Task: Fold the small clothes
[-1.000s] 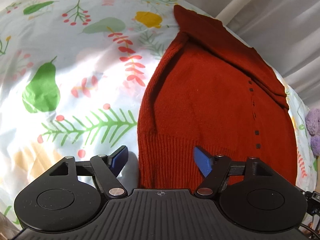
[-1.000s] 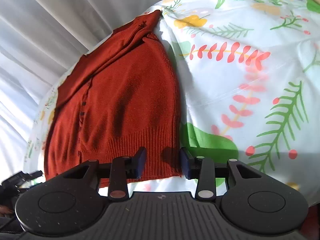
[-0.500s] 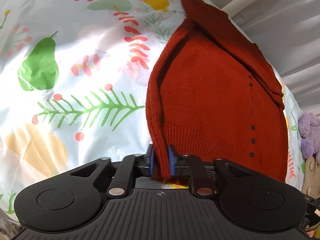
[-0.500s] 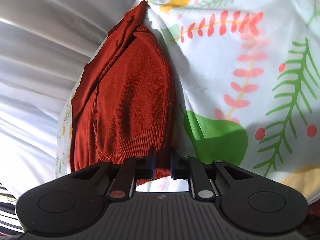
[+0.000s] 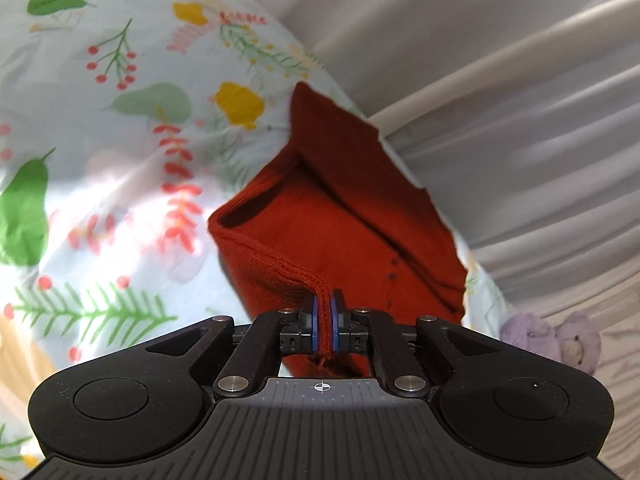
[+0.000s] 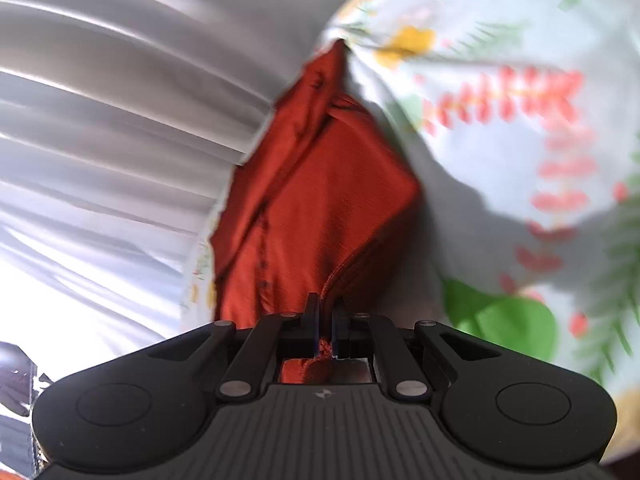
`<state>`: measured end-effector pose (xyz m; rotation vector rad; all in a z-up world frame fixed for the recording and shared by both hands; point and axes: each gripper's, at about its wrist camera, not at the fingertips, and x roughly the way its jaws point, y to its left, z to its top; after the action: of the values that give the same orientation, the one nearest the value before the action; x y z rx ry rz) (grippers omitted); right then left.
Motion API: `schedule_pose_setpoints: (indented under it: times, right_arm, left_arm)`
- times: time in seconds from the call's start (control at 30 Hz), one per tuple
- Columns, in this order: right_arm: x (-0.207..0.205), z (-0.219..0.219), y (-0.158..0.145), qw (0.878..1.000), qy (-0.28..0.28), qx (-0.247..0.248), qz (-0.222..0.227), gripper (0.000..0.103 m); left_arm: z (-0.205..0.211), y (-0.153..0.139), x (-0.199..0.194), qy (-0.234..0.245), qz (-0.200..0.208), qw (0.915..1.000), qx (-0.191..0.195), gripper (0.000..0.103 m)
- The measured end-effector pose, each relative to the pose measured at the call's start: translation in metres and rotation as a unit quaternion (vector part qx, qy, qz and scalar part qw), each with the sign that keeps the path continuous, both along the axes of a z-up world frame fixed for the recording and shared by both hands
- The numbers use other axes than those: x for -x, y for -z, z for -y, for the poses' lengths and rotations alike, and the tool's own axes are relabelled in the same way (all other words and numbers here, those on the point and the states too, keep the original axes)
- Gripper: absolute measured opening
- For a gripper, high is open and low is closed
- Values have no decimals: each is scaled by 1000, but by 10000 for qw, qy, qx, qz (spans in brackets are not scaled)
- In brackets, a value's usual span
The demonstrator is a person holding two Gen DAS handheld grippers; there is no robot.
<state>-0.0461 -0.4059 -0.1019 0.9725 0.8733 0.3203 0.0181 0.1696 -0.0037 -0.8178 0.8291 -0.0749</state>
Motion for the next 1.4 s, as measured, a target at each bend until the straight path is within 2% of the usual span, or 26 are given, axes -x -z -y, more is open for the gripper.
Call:
schedule_pose_setpoints:
  times: [0.17,0.27,0.4,0.57,0.67,0.7,0.73,0.77,0.8,0.83,0.97,1.1,1.17,1.2,1.23,1.27,1.33,1.4]
  right_arm:
    - [-46,-12,-22,9984,-37,195,536,4]
    - [-76,-18,-29,9966,146,475,664,4]
    - [-114,-30,-36,9881,297,1288,792,4]
    - [-153,-46,-25,9719,271,2224,724,5]
    - [-160,-55,-19,9617,196,2646,694,6]
    - [-159,-55,-20,9602,228,2676,769,7]
    - [-157,-53,-22,9580,264,2723,856,17]
    - [-155,-51,-24,9544,315,2822,925,34]
    - [-152,-49,-26,9499,341,2942,1002,40]
    - [-152,-48,-27,9445,320,3097,1048,42]
    - [-155,-53,-22,9285,-47,3554,1079,42]
    - [-171,-68,-10,9180,-473,3804,1021,42]
    - [-178,-77,-6,9113,-627,3919,1093,41]
    - [-181,-81,-5,9089,-700,3960,1106,41]
    - [-183,-84,-4,9061,-776,4006,1118,37]
    - [-185,-89,-4,9034,-862,4043,1144,25]
    - [-186,-96,-5,8960,-961,4174,1167,8]
    - [-181,-100,-8,8904,-1000,4250,1288,8]
  left_arm:
    - [-2,-12,-46,-72,388,9983,-437,8]
    - [3,-7,-74,-79,446,9941,-991,8]
    - [19,11,-112,72,362,9840,-1745,8]
    - [25,36,-131,231,94,9784,-2052,10]
    - [16,33,-128,297,321,9796,-1962,20]
    - [15,31,-127,359,456,9773,-2035,32]
    - [14,29,-127,475,579,9733,-2171,40]
    - [14,29,-127,576,642,9685,-2335,42]
    - [15,30,-128,660,648,9644,-2479,42]
    - [15,33,-129,726,609,9621,-2556,43]
    - [17,53,-142,986,390,9630,-2480,47]
    - [21,63,-156,1021,291,9635,-2459,44]
    - [24,63,-159,1084,294,9622,-2480,38]
    - [26,63,-159,1108,318,9602,-2546,28]
    - [27,62,-159,1133,341,9577,-2623,14]
    - [29,60,-158,1157,370,9559,-2673,11]
    - [31,58,-156,1207,444,9540,-2709,10]
    - [35,59,-157,1370,465,9521,-2694,10]
